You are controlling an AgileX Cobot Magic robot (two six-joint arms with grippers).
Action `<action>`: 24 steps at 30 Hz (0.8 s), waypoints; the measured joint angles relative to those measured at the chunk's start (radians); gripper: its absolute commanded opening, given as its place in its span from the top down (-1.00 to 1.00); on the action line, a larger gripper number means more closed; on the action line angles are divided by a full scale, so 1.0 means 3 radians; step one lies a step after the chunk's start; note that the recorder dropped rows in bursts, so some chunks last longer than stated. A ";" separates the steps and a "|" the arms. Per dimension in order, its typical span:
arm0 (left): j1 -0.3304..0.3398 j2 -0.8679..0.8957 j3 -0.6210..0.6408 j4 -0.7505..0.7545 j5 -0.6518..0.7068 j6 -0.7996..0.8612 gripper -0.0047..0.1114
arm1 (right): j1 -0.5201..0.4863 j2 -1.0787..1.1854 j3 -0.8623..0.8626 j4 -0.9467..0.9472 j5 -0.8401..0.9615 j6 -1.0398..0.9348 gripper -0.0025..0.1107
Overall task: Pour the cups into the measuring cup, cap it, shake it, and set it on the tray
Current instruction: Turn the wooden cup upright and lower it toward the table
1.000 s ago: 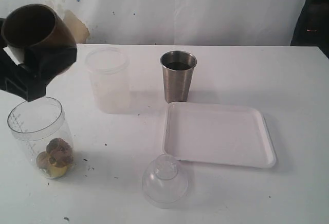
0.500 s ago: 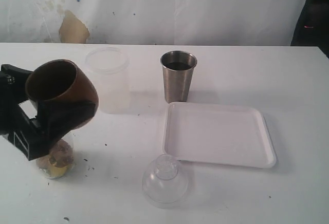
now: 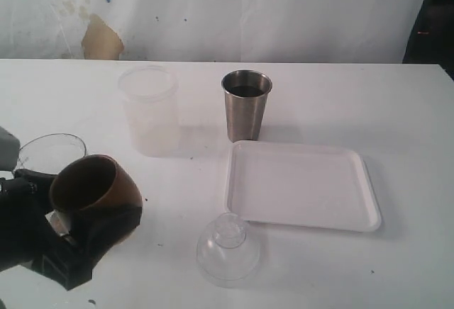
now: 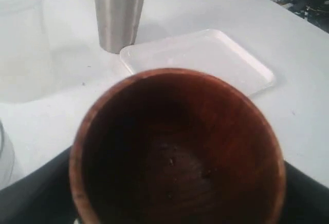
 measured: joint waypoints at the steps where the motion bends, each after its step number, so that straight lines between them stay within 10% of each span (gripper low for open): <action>1: -0.0035 0.0006 0.0045 -0.0463 -0.0023 0.0364 0.92 | 0.0000 0.0000 0.0000 0.0000 0.0000 0.0000 0.96; 8: -0.0322 0.0411 0.0269 -0.2335 -0.0492 0.1816 0.92 | 0.0000 0.0000 0.0000 0.0000 0.0000 0.0000 0.96; 24: -0.0954 0.1782 0.0089 -0.3500 -0.1543 0.2497 0.92 | 0.0000 0.0000 0.0000 0.0000 0.0000 0.0093 0.96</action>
